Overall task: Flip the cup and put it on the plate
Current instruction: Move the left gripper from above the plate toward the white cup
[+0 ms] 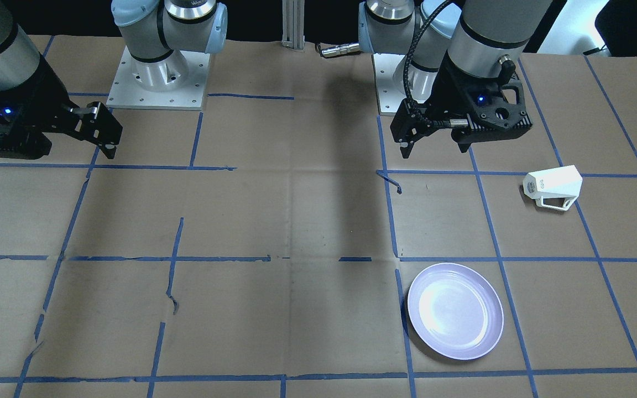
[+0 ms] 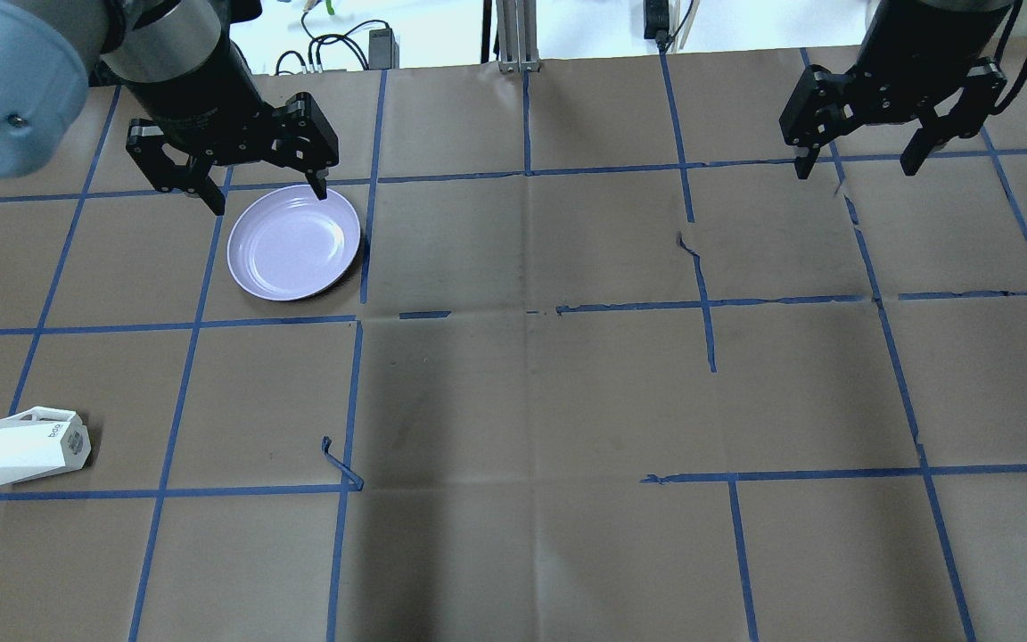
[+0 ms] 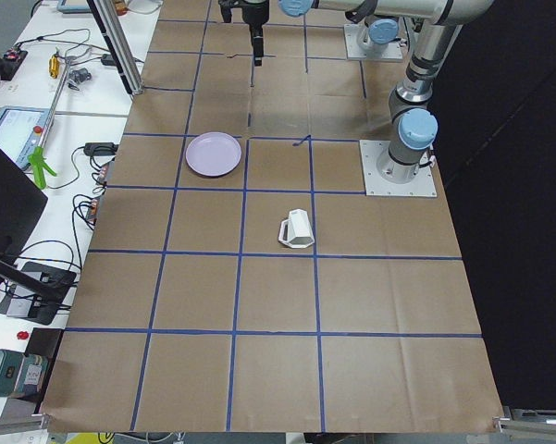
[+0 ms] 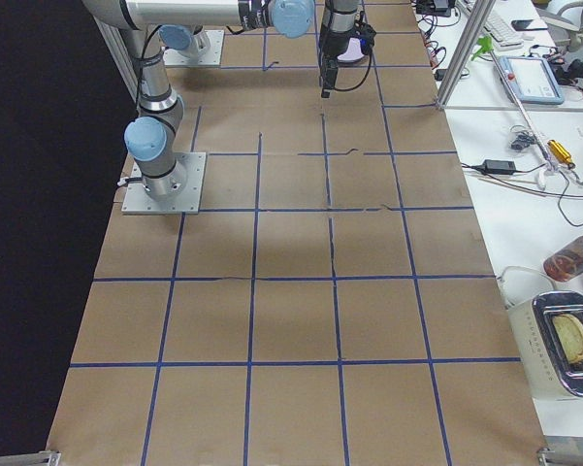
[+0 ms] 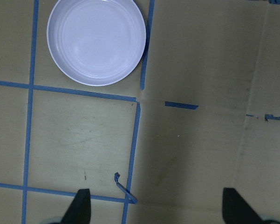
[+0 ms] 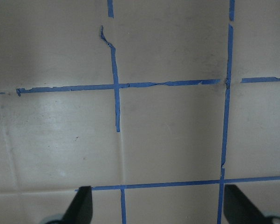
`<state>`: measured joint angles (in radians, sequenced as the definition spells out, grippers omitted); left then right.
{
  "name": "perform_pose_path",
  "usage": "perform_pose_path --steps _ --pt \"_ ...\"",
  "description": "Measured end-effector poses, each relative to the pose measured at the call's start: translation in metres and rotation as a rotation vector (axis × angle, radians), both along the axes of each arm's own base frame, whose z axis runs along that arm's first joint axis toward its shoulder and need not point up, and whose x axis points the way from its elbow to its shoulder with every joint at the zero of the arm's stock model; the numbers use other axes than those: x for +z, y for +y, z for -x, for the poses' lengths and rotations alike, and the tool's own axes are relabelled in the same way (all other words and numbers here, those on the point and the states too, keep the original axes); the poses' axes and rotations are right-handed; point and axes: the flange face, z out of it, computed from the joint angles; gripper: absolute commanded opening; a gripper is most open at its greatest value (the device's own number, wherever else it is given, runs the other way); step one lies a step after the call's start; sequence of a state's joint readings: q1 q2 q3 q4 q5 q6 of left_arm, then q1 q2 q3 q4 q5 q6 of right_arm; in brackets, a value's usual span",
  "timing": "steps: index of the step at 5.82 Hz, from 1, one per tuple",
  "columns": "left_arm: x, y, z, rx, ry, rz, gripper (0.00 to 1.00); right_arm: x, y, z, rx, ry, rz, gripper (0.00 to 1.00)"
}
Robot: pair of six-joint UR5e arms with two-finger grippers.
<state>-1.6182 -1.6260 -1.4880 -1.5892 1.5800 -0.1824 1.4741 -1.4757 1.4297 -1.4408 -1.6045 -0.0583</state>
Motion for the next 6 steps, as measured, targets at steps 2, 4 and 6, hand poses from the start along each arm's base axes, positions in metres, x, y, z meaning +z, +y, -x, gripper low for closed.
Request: perform_pose_path --steps 2,4,6 --pt "0.000 0.000 -0.002 -0.002 -0.001 -0.003 0.99 0.000 0.000 0.000 0.000 0.000 0.000 1.00" --pt "0.004 -0.001 -0.021 0.007 -0.002 -0.008 0.99 0.000 0.000 0.000 0.000 0.000 0.000 1.00" --pt "0.018 0.005 -0.098 -0.021 0.001 -0.032 0.99 0.000 0.000 0.000 0.000 0.000 0.000 1.00"
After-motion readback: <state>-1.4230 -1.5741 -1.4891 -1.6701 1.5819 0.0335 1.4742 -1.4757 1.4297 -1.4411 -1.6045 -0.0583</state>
